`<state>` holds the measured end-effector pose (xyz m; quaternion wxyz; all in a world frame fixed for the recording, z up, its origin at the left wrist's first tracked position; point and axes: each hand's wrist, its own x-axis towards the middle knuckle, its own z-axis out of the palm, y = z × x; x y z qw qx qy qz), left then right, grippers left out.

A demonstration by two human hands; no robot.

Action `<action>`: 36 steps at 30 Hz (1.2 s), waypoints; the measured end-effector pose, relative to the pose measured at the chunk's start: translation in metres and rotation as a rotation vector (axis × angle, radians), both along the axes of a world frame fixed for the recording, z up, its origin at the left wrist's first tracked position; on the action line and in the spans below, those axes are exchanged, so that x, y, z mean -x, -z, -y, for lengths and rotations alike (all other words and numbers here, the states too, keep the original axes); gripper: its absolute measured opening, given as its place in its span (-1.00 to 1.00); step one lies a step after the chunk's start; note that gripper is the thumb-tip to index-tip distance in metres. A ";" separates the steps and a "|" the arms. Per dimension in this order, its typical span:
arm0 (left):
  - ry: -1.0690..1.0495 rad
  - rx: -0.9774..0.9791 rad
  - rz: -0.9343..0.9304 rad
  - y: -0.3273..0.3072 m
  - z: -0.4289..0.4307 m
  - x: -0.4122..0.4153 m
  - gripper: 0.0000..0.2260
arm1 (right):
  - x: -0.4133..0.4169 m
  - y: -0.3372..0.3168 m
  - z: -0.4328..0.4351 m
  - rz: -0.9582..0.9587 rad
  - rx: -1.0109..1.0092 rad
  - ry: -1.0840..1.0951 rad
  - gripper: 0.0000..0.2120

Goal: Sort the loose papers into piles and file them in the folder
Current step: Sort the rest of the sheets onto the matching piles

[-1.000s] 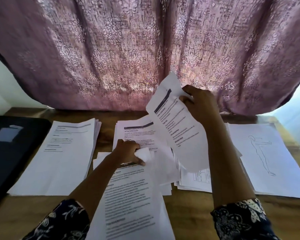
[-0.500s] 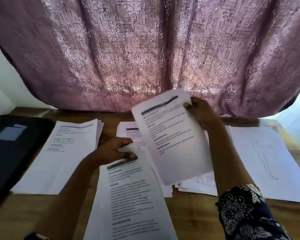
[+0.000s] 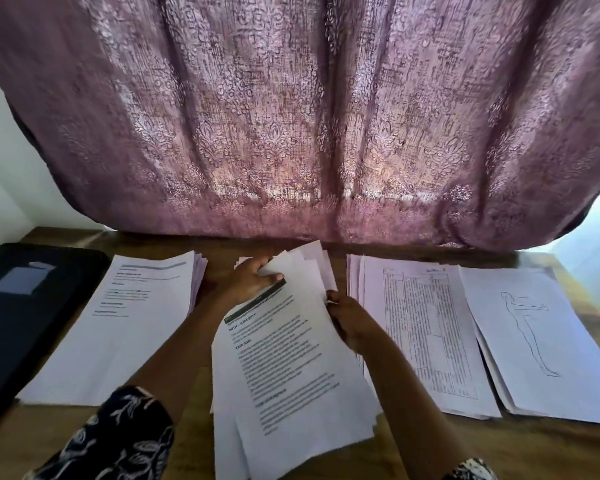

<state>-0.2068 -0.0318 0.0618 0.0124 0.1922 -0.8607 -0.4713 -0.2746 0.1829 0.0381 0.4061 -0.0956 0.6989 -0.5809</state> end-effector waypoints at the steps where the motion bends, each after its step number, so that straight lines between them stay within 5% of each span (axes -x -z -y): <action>1: 0.005 0.015 0.010 0.001 0.001 0.000 -0.64 | -0.003 0.002 -0.001 0.022 0.008 0.035 -0.79; 6: 0.012 -0.001 0.009 0.007 0.004 -0.005 -0.63 | -0.024 0.003 -0.007 0.039 0.055 0.061 -0.67; 10: 0.093 0.028 0.125 0.009 0.006 -0.016 -0.58 | -0.042 0.015 -0.003 -0.129 -0.033 -0.097 -0.83; 16: 0.220 0.098 0.312 0.027 -0.002 -0.037 -0.62 | -0.059 0.027 0.002 -0.077 -0.102 -0.219 -0.88; 23: 0.263 0.247 0.293 0.042 -0.002 -0.038 -0.62 | -0.012 0.009 0.010 -0.702 -0.406 -0.101 -0.81; 31: 0.007 0.578 -0.028 0.061 -0.021 0.015 -0.60 | 0.047 0.015 0.043 -1.025 -0.454 -0.113 -0.73; 36: -0.079 0.623 -0.060 0.085 -0.021 0.031 -0.60 | 0.074 0.034 0.058 -1.152 -0.588 -0.312 -0.41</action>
